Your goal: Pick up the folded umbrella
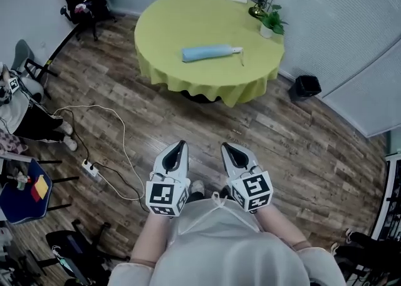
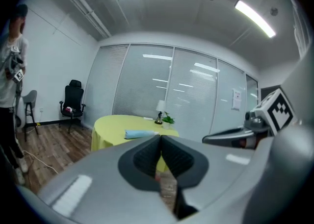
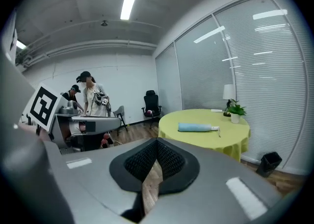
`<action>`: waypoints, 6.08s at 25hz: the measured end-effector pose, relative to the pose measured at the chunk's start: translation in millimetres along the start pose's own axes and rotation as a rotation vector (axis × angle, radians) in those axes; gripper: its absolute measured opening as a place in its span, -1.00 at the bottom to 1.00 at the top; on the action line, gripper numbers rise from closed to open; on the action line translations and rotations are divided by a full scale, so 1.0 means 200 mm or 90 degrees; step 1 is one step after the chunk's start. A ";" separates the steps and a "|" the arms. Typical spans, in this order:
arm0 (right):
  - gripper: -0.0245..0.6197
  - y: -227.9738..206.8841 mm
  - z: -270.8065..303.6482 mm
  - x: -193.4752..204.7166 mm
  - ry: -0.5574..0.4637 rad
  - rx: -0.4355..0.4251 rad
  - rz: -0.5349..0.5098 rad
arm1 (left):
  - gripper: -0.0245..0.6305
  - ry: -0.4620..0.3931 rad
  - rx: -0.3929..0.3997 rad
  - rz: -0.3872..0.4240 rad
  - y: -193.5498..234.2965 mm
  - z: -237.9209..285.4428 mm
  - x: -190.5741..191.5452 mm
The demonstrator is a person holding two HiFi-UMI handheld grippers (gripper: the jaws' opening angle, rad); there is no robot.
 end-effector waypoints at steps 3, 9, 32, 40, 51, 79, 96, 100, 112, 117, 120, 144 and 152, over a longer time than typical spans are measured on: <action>-0.92 -0.04 0.12 -0.02 0.004 -0.003 0.001 | -0.91 0.006 -0.002 -0.013 0.06 0.09 0.02; -0.92 -0.20 0.41 -0.09 0.009 -0.021 0.024 | -0.91 0.019 -0.028 0.005 0.20 0.33 0.00; -0.92 -1.44 1.48 -0.75 0.024 -0.094 0.039 | -0.91 0.074 -0.092 0.042 0.46 1.98 -0.31; -0.92 -1.59 1.68 -0.69 0.046 -0.061 0.065 | -0.91 0.145 -0.048 0.067 0.58 2.28 -0.18; -0.92 -1.72 1.93 -0.68 0.081 0.034 0.128 | -0.36 0.345 0.196 0.256 0.71 2.70 0.08; -0.92 -1.99 2.03 -0.56 0.136 0.131 0.198 | 0.04 0.654 0.495 0.487 0.63 3.15 0.67; -0.92 -2.02 1.92 -0.59 0.113 0.140 0.191 | -0.04 0.656 0.458 0.439 0.61 3.12 0.65; -0.92 -2.04 1.88 -0.59 0.114 0.146 0.189 | -0.04 0.648 0.438 0.421 0.63 3.12 0.58; -0.92 -2.03 1.84 -0.72 0.080 0.124 0.155 | -0.04 0.380 0.290 0.351 0.63 3.17 -0.02; -0.92 -1.98 1.84 -0.82 0.046 0.109 0.132 | -0.03 0.234 0.222 0.303 0.63 3.11 -0.35; -0.92 -1.96 1.84 -0.91 0.021 0.104 0.112 | -0.03 0.140 0.183 0.248 0.65 3.05 -0.53; -0.92 -1.71 1.77 -1.30 -0.102 0.061 0.027 | -0.03 -0.127 -0.032 0.117 0.82 2.55 -1.03; -0.92 -1.72 1.79 -1.32 -0.111 0.072 0.032 | -0.03 -0.111 -0.032 0.108 0.83 2.54 -1.00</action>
Point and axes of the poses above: the fingertips, and each gripper's own axes: z forward along the fingers, y to its left, x out of its underside, the point moved 3 cm from there along -z, backward along the fingers, and after that the axes turned 6 degrees about z, right-handed, at the moved point
